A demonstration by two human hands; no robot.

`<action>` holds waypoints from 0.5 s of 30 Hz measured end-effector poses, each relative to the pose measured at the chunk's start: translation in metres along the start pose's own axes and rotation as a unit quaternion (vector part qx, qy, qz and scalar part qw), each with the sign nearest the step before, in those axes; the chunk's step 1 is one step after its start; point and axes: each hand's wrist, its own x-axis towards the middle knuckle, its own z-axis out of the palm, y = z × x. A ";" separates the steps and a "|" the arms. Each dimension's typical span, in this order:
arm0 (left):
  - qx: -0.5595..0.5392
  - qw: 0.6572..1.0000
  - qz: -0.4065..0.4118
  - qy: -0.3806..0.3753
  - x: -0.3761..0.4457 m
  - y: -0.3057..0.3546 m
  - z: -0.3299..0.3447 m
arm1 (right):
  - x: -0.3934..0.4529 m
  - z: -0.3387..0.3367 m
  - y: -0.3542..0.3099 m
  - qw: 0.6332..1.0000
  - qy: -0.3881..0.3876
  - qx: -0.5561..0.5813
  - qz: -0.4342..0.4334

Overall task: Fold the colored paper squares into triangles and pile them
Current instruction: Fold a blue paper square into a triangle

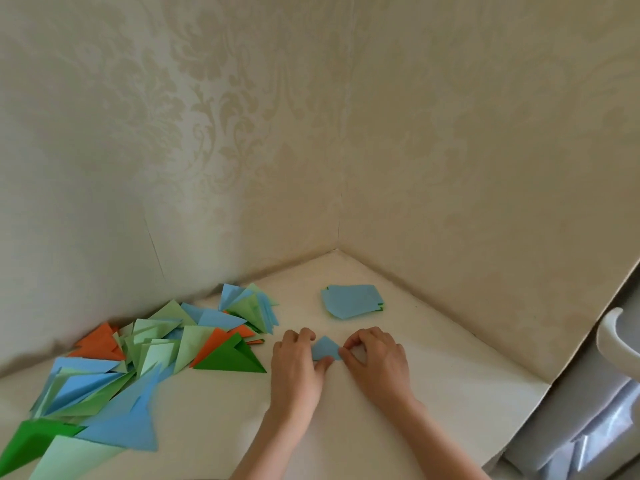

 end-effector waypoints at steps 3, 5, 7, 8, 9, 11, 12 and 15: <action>-0.041 0.997 -0.056 -0.019 0.004 0.003 0.000 | 0.000 -0.001 0.000 1.000 0.001 -0.004 -0.003; -0.056 0.996 -0.068 -0.030 0.005 0.004 0.001 | -0.001 -0.002 0.000 1.000 -0.002 -0.003 -0.004; -0.056 0.996 -0.062 -0.026 0.004 0.005 0.002 | -0.002 -0.003 0.001 1.000 -0.001 0.008 -0.008; -0.045 0.997 -0.053 -0.019 0.002 0.005 0.002 | -0.003 -0.004 0.001 1.000 0.001 0.016 -0.011; -0.031 0.999 -0.042 -0.010 0.000 0.006 0.001 | -0.003 -0.005 0.001 1.000 0.002 0.025 -0.012; -0.025 0.999 -0.015 0.012 -0.004 0.006 0.000 | -0.003 -0.005 0.001 0.999 0.006 0.044 -0.010; -0.040 0.999 -0.005 0.021 -0.007 0.005 -0.002 | -0.003 -0.006 0.001 0.998 0.010 0.062 -0.005; -0.106 0.993 0.013 0.044 -0.012 -0.003 -0.019 | -0.002 -0.006 0.001 0.993 0.041 0.110 0.009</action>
